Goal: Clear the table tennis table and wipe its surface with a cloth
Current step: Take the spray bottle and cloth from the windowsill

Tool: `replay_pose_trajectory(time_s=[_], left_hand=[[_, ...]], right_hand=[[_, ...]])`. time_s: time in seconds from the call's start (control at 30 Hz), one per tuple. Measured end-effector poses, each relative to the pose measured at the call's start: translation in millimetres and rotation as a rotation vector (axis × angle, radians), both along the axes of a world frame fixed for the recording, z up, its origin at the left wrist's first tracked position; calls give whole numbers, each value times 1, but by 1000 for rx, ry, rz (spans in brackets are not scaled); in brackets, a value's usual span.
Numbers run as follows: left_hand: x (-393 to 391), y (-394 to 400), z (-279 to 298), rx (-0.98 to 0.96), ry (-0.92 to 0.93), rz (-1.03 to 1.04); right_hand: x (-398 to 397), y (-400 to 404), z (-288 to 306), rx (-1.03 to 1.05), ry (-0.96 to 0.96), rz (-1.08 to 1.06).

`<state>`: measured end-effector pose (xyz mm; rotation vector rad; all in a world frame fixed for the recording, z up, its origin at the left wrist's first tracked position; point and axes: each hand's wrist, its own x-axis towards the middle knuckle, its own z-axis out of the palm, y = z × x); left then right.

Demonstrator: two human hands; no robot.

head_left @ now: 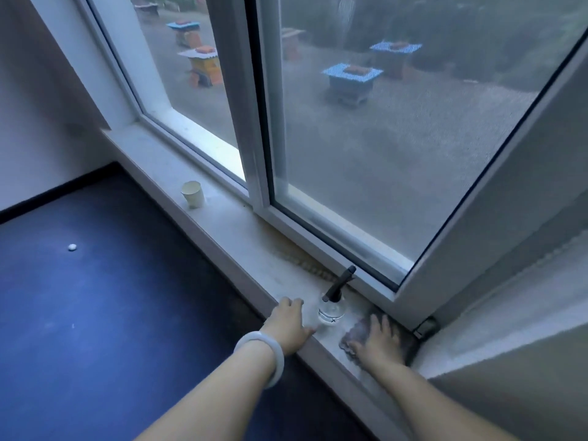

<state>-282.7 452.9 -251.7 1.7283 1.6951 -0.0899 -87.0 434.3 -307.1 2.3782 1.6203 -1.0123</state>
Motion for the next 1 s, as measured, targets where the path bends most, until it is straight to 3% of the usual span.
replay_pose_trajectory(time_s=[0.23,0.5,0.67,0.83,1.0], left_hand=[[24,32,-56,20,-139,17],[49,61,-95,21,-510,177],[46,55,-93,65,-564,200],[12,27,-78,36,-635,392],[-25,2,-47,97,-661,548]], right_hand=[[7,3,-47,-132,-30,9],[9,-11,-68,89,-180,27],[12,-9,-64,154,-220,13],[16,-1,-57,235,-106,-59],[10,-11,-53,175,-53,231]])
